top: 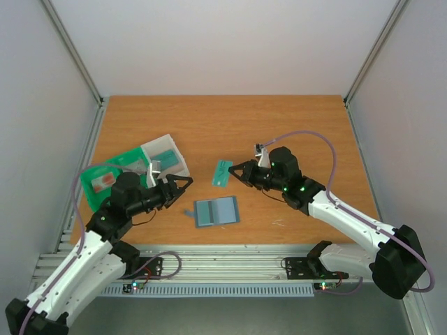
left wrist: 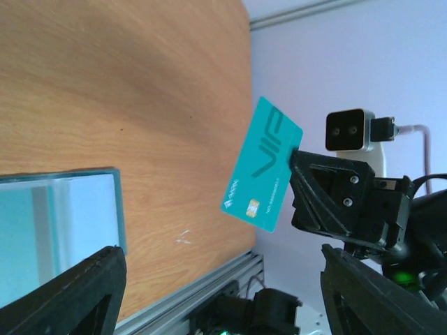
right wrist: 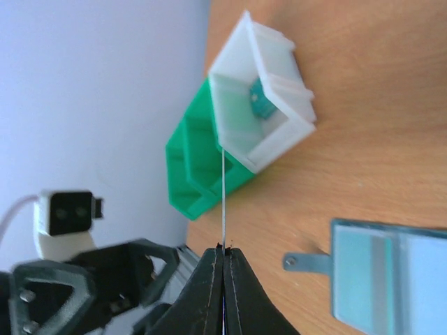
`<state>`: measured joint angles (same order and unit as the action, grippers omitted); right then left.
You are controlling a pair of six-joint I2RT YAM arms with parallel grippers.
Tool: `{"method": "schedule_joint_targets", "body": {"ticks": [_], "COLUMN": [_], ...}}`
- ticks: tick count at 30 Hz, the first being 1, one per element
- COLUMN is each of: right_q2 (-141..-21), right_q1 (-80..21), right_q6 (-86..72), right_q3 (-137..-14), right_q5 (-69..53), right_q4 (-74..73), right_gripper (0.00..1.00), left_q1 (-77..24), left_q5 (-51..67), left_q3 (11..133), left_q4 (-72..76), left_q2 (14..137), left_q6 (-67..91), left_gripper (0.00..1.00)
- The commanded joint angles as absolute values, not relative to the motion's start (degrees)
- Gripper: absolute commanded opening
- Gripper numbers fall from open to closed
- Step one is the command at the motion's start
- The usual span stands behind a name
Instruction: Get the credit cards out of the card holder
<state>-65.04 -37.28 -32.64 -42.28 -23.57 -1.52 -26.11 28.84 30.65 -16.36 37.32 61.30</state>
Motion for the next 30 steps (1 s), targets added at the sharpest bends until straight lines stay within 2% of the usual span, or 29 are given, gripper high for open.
{"method": "schedule_joint_targets", "body": {"ticks": [1,9,13,21,27,30], "right_q2": [-63.5,-64.3,-65.6,-67.5,-68.5,-69.1], "right_q1": [-37.6,-39.7,-40.5,-42.2,-42.4,-42.6], "right_q6": [-37.5,-41.8,-43.0,-43.5,-44.6,-44.7], "right_q3": [-41.9,-40.8,-42.2,-43.7,-43.6,-43.4], "right_q5": [-19.2,-13.5,-14.8,-16.2,-17.8,-18.2], "right_q4": [8.0,16.2,17.8,19.0,21.2,21.4], "right_gripper": [0.01,0.01,0.01,0.01,0.01,0.01], "left_q1": [-26.0,-26.0,-26.0,-26.0,-26.0,-26.0], "left_q5": [23.9,20.3,21.2,28.2,30.4,30.8], "left_q3": [25.8,20.9,22.5,22.3,22.2,22.7], "left_q4": [-8.7,2.3,5.6,22.2,26.5,26.5], "left_q2": [31.3,28.1,31.7,41.3,44.1,44.2], "left_q6": [72.5,83.3,82.4,83.7,84.6,84.0], "left_gripper": [0.76,0.70,0.70,0.65,0.54,0.52]}}
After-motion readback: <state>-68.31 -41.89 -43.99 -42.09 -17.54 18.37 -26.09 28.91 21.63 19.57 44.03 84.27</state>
